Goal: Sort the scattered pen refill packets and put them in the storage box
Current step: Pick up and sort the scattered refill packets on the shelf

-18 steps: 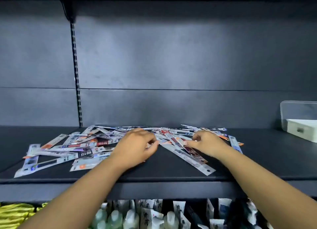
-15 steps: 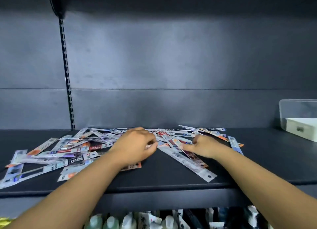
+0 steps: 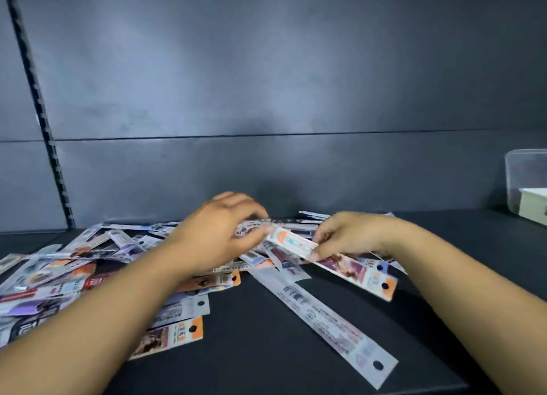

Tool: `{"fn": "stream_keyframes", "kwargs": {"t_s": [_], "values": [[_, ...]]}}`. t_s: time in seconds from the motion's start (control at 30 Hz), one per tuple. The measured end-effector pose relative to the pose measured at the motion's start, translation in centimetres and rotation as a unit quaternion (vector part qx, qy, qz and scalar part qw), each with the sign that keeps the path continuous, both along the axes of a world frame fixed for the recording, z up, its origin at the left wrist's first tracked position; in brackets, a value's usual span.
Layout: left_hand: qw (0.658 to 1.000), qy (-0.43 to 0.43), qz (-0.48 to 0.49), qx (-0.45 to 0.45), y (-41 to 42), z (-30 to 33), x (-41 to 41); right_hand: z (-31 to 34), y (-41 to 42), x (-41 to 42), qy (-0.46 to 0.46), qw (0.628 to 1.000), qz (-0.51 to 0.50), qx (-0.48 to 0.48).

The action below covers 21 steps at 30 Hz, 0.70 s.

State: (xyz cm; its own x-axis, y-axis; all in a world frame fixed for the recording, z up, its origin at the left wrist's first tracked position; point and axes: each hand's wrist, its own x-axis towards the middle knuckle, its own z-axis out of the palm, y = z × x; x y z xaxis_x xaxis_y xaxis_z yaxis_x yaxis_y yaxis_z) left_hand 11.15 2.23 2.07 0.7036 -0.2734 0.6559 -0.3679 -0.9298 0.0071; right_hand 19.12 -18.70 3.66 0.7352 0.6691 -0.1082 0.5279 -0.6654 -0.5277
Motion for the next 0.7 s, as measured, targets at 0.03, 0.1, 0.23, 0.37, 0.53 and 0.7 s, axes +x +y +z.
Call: {"fn": "stream_keyframes", "kwargs": {"t_s": [0.03,0.1,0.23,0.37,0.53,0.7], "values": [[1.0,-0.003,-0.021,-0.008,0.0,0.2,-0.5,0.2,-0.1,-0.2,-0.015,0.999,0.04,-0.006],[0.998,0.028,-0.05,0.0,-0.5,0.6,-1.3,0.7,0.2,-1.4,-0.006,0.995,0.095,0.008],[0.984,0.164,-0.07,-0.024,-2.7,0.5,-1.8,1.1,0.6,-2.9,-0.039,0.988,0.134,0.063],[0.973,0.212,-0.053,-0.067,-2.6,0.1,-1.9,1.4,-1.0,-1.6,-0.008,0.993,0.081,0.088],[0.969,0.229,0.02,-0.095,-0.3,-0.3,-1.6,-0.2,-3.6,2.9,0.057,0.986,-0.074,0.135],[0.927,0.254,0.023,-0.276,0.4,-0.5,-1.1,-1.4,-3.3,3.2,0.0,0.994,-0.098,-0.043]]}}
